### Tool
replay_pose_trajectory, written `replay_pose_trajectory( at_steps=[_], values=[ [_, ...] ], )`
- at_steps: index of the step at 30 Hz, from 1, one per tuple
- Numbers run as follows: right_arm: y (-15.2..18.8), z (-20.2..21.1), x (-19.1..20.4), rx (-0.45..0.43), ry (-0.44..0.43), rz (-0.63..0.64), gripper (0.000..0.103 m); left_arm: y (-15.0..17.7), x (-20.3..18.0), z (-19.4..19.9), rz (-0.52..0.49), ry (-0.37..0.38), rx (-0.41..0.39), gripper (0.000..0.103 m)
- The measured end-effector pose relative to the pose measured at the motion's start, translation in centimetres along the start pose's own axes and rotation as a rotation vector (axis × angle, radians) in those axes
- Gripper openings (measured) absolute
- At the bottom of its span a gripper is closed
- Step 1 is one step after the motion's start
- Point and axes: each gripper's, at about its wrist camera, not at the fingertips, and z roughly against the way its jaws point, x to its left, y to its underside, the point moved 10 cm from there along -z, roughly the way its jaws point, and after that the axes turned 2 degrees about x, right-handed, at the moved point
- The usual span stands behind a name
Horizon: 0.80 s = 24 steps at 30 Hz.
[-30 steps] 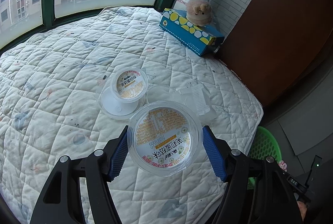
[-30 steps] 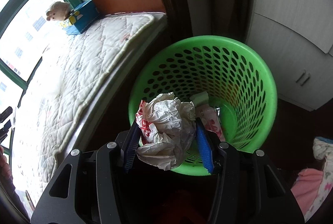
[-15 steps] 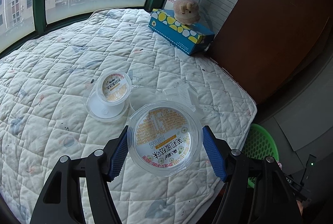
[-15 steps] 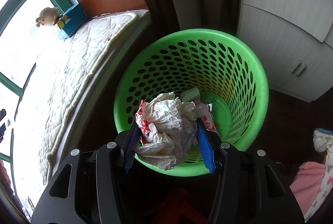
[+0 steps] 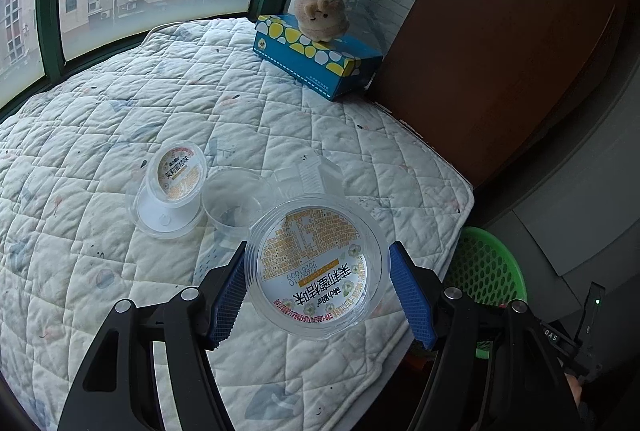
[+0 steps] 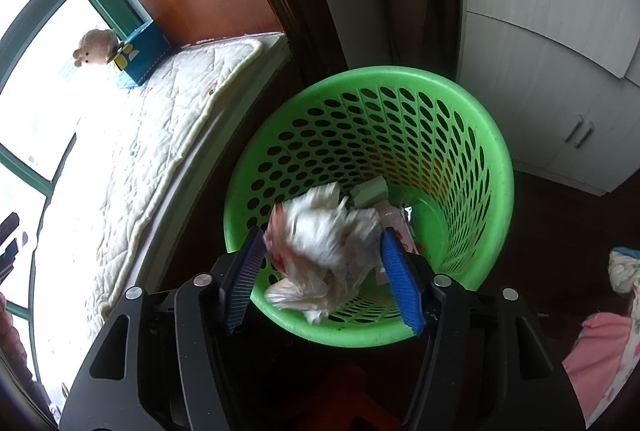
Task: Collect trash
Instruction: 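Open the right tool to drop the tissue into the basket, then carry the yogurt cup over the basket with the left tool and release it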
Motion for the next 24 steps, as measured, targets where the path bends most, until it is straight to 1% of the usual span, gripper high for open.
replay_pose_trajectory(
  at_steps=[3, 10, 20, 24],
  values=[
    [-0.2, 0.3, -0.1, -0.003, -0.010, 0.000, 0.065, 0.0, -1.6, -0.4, -0.030, 0.011, 0.008, 0.066],
    [-0.5, 1.3, -0.9, -0.020, -0.019, -0.001, 0.067, 0.6, -6.6, -1.8, -0.110, 0.055, 0.039, 0.066],
    [0.0, 2.5, -3.3, -0.035, 0.021, 0.013, 0.071, 2.6, -14.4, -4.8, -0.243, 0.112, 0.099, 0.066],
    [0.2, 3.0, -4.3, -0.045, 0.045, 0.018, 0.073, 3.4, -17.2, -6.2, -0.275, 0.146, 0.124, 0.066]
  ],
)
